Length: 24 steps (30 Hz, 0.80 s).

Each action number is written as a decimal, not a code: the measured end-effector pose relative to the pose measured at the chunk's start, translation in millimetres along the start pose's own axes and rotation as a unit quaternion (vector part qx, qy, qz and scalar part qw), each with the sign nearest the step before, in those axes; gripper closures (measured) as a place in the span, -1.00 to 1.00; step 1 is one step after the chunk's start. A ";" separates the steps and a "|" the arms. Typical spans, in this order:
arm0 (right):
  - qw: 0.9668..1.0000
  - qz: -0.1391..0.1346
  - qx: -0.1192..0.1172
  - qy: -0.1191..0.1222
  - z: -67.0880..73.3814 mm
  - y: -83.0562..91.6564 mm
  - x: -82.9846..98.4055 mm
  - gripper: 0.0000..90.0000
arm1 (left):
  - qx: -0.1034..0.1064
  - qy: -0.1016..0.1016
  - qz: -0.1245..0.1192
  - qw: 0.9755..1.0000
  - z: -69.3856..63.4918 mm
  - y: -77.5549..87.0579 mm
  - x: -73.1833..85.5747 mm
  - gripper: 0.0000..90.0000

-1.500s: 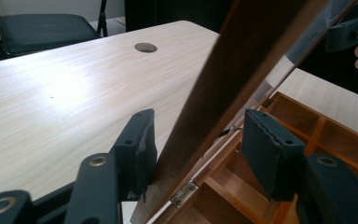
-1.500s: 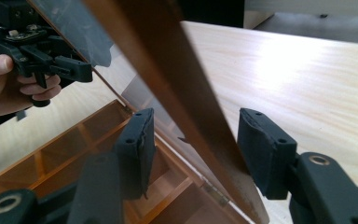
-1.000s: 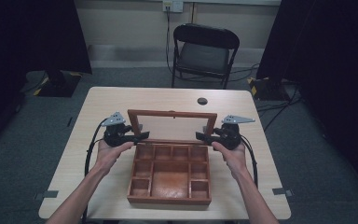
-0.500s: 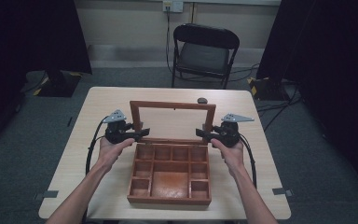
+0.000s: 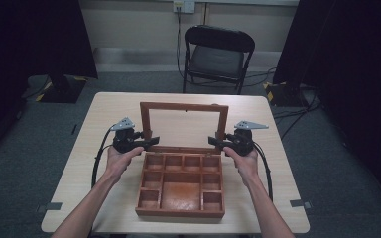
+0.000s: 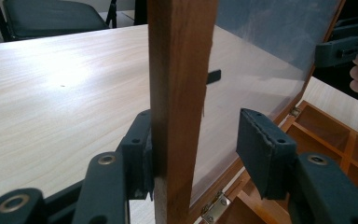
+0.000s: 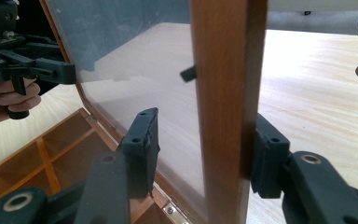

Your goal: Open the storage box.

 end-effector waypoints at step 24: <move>1.000 0.016 0.013 -0.023 -10.6 -16.5 2.4 -0.06 | 0.003 0.036 0.010 0.999 10.7 -13.9 3.8 -0.13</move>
Point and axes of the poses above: each handheld gripper's, and its own axes: y roughly backward along the jaws, x roughly out of its underside, z roughly to its left, the point moved 1 cm from there along -y, roughly forward along the jaws, and after that the axes turned 10 degrees about z, right-handed, at the moved point
